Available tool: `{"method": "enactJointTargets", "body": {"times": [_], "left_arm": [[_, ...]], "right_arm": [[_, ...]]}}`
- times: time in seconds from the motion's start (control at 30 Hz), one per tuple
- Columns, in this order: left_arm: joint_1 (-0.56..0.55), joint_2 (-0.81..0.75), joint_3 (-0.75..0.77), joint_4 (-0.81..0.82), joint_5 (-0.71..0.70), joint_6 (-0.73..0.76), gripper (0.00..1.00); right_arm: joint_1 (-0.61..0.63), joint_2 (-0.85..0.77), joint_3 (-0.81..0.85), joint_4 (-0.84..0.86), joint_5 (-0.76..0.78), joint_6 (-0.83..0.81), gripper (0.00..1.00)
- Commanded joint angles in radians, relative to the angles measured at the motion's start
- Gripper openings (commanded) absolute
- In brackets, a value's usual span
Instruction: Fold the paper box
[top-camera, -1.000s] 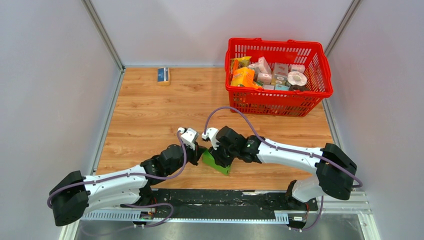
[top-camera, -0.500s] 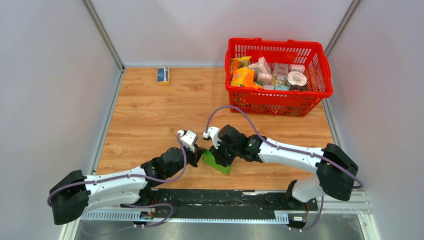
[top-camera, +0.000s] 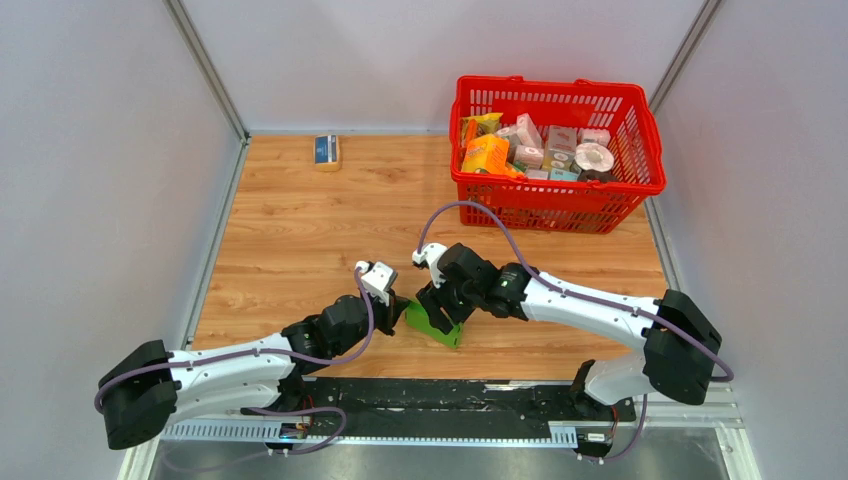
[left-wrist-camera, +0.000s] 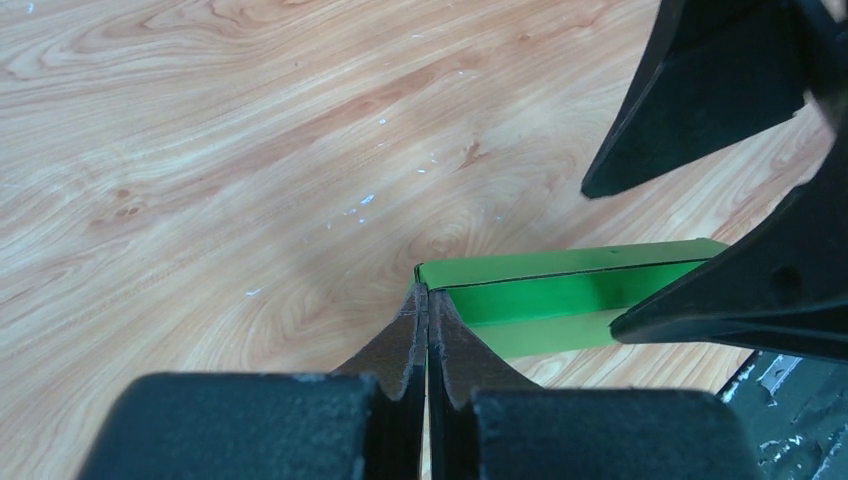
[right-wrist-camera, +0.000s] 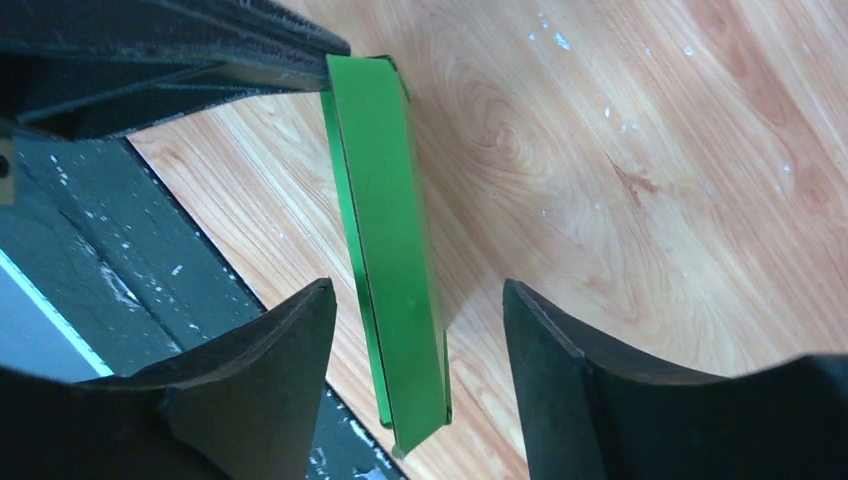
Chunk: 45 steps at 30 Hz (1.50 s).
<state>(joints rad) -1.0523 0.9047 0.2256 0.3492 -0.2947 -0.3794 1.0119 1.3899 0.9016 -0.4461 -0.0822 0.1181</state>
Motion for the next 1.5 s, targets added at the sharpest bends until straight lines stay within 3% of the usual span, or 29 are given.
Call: {"method": "enactJointTargets", "body": {"times": [0.0,0.17,0.27,0.3,0.37,0.4,0.6,0.93,1.03,1.27,1.47], "left_arm": [[-0.006,-0.016,0.027,-0.192,-0.020,-0.013,0.00],[-0.018,-0.064,0.064,-0.275,-0.072,-0.030,0.00],[-0.029,-0.079,0.067,-0.283,-0.084,-0.044,0.00],[-0.032,-0.079,0.069,-0.288,-0.090,-0.049,0.00],[-0.043,-0.069,0.083,-0.308,-0.113,-0.065,0.00],[-0.049,-0.052,0.090,-0.317,-0.122,-0.070,0.00],[-0.092,0.017,0.170,-0.437,-0.211,-0.131,0.00],[-0.150,0.118,0.311,-0.622,-0.293,-0.207,0.00],[-0.155,0.141,0.348,-0.671,-0.293,-0.222,0.00],[-0.155,0.198,0.448,-0.796,-0.282,-0.253,0.00],[-0.155,0.226,0.468,-0.811,-0.267,-0.265,0.00]], "right_arm": [[-0.003,-0.052,0.118,-0.173,0.081,0.225,0.68],[-0.004,-0.153,0.126,-0.348,0.173,0.393,0.69],[-0.001,-0.213,0.068,-0.353,0.147,0.469,0.62],[-0.001,-0.230,0.048,-0.315,0.100,0.480,0.54],[0.002,-0.255,-0.010,-0.272,0.043,0.503,0.47],[0.007,-0.273,-0.023,-0.247,0.027,0.506,0.43],[0.025,-0.278,-0.032,-0.255,0.064,0.494,0.42],[0.082,-0.258,-0.046,-0.220,0.122,0.445,0.50],[0.082,-0.244,-0.050,-0.195,0.157,0.425,0.47],[0.082,-0.195,-0.056,-0.164,0.206,0.413,0.27],[0.088,-0.201,-0.055,-0.146,0.220,0.419,0.24]]}}
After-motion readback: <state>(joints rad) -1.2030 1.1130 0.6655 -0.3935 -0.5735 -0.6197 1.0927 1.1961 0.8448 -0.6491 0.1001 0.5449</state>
